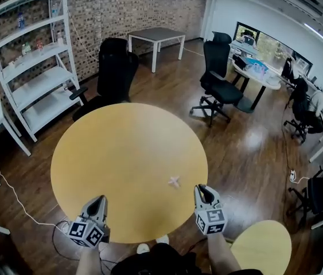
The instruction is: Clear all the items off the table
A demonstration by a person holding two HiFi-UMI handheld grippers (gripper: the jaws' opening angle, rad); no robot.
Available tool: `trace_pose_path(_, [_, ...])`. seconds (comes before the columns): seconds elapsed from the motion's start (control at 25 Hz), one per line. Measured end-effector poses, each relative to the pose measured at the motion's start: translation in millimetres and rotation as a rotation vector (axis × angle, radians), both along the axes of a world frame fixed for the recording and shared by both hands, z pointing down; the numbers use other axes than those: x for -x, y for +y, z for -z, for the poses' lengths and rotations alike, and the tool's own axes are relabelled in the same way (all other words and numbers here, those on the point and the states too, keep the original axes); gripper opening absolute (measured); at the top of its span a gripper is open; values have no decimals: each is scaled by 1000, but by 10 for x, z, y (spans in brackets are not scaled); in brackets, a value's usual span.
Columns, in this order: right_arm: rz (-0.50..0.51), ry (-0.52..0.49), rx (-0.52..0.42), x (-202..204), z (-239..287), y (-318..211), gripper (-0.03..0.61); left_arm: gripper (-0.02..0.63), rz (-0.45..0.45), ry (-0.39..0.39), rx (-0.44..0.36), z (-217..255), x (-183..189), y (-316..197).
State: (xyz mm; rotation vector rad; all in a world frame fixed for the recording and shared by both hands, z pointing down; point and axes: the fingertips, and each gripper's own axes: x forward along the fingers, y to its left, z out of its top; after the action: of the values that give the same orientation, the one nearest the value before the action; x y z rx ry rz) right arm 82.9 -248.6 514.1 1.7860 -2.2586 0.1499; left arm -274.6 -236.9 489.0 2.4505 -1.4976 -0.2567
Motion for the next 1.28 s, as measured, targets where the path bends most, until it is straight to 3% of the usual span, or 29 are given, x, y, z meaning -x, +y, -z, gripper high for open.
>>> trace_pose_path(0.04, [7, 1, 9, 48, -28, -53, 57, -9, 11, 1, 12, -35, 44, -24])
trace_pose_path(0.08, [18, -2, 21, 87, -62, -112, 111, -9, 19, 2, 21, -67, 64, -54])
trace_pose_path(0.2, [52, 5, 68, 126, -246, -287, 126, -9, 23, 7, 45, -142, 4, -141])
trace_pose_path(0.32, [86, 11, 168, 133, -561, -445, 261, -9, 8, 14, 78, -225, -99, -207])
trace_pose_path(0.4, [91, 7, 229, 150, -769, -566, 318, -9, 2, 4, 109, -319, -129, -287])
trace_pose_path(0.64, [109, 79, 326, 166, -1274, -835, 322, -9, 28, 13, 197, -661, -204, -538])
trace_pose_path(0.84, [152, 79, 421, 233, -1678, -929, 322, -9, 14, -87, 303, -1091, -435, -643])
trace_pose_path(1.04, [185, 90, 507, 257, -2030, -964, 321, -9, -19, -90, 380, -1323, -668, -676])
trace_pose_path(1.28, [201, 58, 591, 296, -2306, -969, 321, -9, -11, -66, 429, -1414, -663, -658])
